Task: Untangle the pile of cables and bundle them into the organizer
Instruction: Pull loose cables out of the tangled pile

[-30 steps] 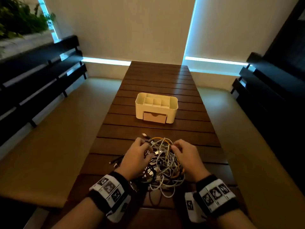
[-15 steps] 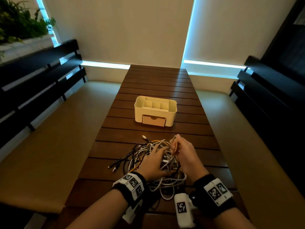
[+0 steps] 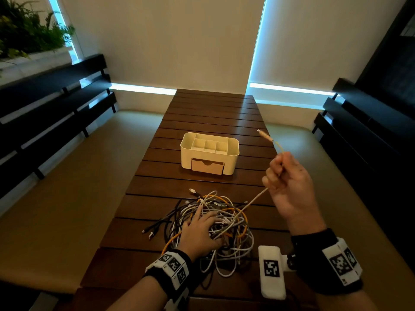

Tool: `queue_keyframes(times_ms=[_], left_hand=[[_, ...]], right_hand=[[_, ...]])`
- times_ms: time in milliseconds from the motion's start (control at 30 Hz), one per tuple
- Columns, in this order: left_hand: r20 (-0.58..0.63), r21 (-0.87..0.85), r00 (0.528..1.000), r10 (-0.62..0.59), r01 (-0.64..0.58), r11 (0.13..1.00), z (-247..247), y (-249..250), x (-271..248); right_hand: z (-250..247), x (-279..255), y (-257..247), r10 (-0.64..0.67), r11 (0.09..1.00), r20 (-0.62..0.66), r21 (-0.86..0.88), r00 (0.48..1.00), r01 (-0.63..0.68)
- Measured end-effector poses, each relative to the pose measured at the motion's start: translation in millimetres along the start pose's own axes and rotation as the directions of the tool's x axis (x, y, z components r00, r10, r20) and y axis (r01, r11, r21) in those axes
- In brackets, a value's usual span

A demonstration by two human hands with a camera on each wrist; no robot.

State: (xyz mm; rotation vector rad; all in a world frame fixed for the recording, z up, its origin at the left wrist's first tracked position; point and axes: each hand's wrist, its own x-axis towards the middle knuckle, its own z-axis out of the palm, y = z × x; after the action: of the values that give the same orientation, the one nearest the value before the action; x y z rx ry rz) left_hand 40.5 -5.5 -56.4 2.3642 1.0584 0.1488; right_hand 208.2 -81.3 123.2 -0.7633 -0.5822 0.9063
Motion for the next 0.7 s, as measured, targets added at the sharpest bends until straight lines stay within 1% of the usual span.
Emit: queue_keyframes(times_ms=[133,233,333,400,467,500,533,567,600,633,667,700], left_hand=[[0.008,-0.021,1.0,-0.03,0.03,0.999,-10.6,3.3,0.5],[-0.011,-0.056,1.0,0.004,-0.005,0.998,-27.1,10.0,2.6],[-0.126,-0.162,0.986,0.112,-0.131,0.978,-46.9,27.7,2.7],[-0.192,-0.11,0.963,0.191,-0.215,0.97,-54.6,43.0,5.6],[-0.257,-0.054,0.945,0.201,-0.222,0.974,-56.2,53.1,12.3],[-0.253,-0.082,0.952,0.173,-0.2,0.976,-57.3,56.6,15.3],[-0.224,-0.168,0.965,0.133,-0.173,0.97,-59.2,58.3,18.1],[-0.186,-0.296,0.978,0.098,-0.151,0.943,-61.3,59.0,20.2],[-0.167,-0.394,0.984,0.067,-0.129,0.91,-63.2,58.3,21.3],[-0.187,-0.433,0.981,0.05,-0.128,0.892,-65.5,57.0,21.8],[-0.224,-0.447,0.974,0.037,-0.137,0.884,-67.7,54.5,22.0],[-0.246,-0.468,0.969,0.027,-0.143,0.872,-69.0,51.0,22.4]], right_hand=[[10.7,3.8,-8.1,-0.075,0.996,0.051,0.056,0.996,0.072],[17.1,5.1,0.0,-0.081,0.995,0.126,0.065,0.989,0.073],[22.4,5.0,8.8,-0.024,1.0,0.233,-0.008,0.972,0.027],[26.4,4.1,11.7,0.013,1.0,0.285,-0.029,0.958,-0.005],[26.2,5.1,15.5,0.024,0.999,0.312,-0.043,0.95,-0.011],[23.6,6.3,19.4,0.02,0.997,0.317,-0.081,0.948,0.006],[19.8,6.3,23.4,0.025,0.983,0.319,-0.178,0.947,0.034],[11.4,6.9,30.5,0.049,0.942,0.312,-0.33,0.949,0.06],[1.1,6.0,38.4,0.098,0.876,0.298,-0.479,0.949,0.06],[-11.8,4.1,47.6,0.17,0.8,0.284,-0.598,0.944,0.036],[-23.9,1.3,57.3,0.251,0.736,0.278,-0.677,0.927,0.004],[-35.6,-2.5,67.6,0.32,0.672,0.292,-0.74,0.902,0.001]])
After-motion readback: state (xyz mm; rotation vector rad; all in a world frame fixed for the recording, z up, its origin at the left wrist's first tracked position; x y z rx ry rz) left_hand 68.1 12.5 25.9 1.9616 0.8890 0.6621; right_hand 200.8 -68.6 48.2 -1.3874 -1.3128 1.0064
